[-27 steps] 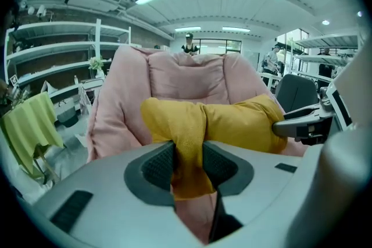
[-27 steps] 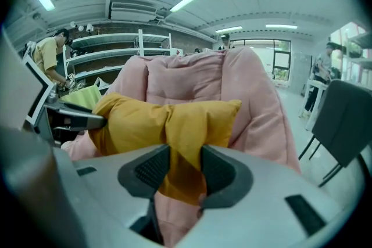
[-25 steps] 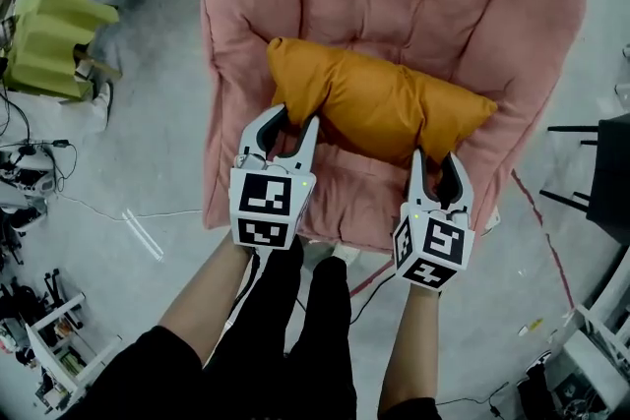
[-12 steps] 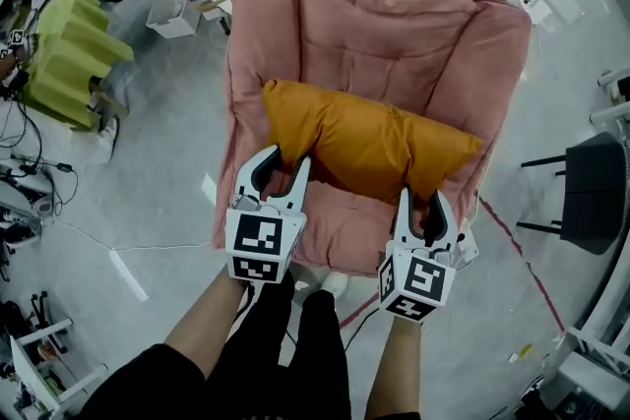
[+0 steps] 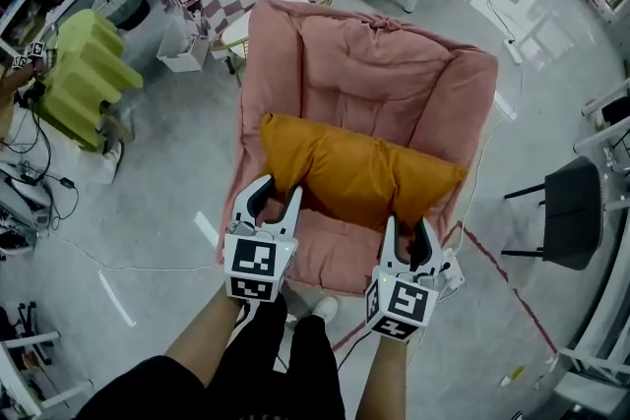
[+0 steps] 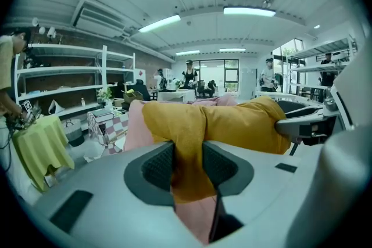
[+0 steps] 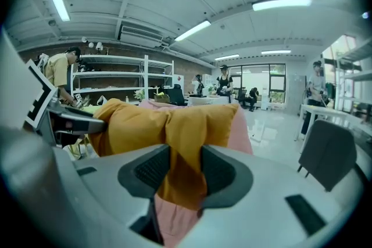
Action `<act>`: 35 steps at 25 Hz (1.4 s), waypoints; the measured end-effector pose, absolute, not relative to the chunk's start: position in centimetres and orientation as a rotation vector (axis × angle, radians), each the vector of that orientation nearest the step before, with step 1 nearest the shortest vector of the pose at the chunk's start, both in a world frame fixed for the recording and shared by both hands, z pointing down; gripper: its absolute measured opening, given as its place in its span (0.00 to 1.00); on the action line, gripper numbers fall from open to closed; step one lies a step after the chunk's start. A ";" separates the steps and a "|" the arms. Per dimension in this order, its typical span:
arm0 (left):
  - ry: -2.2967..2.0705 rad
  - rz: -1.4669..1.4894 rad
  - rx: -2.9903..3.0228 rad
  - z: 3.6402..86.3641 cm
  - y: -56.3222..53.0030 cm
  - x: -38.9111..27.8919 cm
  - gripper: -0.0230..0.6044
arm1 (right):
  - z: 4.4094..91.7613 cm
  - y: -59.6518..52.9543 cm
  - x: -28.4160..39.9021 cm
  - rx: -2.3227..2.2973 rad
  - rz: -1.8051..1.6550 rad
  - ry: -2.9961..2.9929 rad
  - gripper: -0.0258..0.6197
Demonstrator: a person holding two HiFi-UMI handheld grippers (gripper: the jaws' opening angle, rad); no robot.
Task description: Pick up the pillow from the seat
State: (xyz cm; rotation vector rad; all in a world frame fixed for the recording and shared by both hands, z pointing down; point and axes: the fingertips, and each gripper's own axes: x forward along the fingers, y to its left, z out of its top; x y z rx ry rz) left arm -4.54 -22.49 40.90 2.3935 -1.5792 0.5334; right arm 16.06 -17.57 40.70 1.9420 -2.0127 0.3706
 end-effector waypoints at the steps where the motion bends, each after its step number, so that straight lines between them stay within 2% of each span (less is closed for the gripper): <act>1: -1.584 0.530 2.394 40.5 -22.2 -4.6 0.27 | 40.2 -17.4 16.0 1.942 0.364 -2.016 0.33; 35: -1.708 0.262 2.521 21.9 -16.7 -5.5 0.27 | 21.5 -12.1 15.1 2.024 0.087 -2.143 0.33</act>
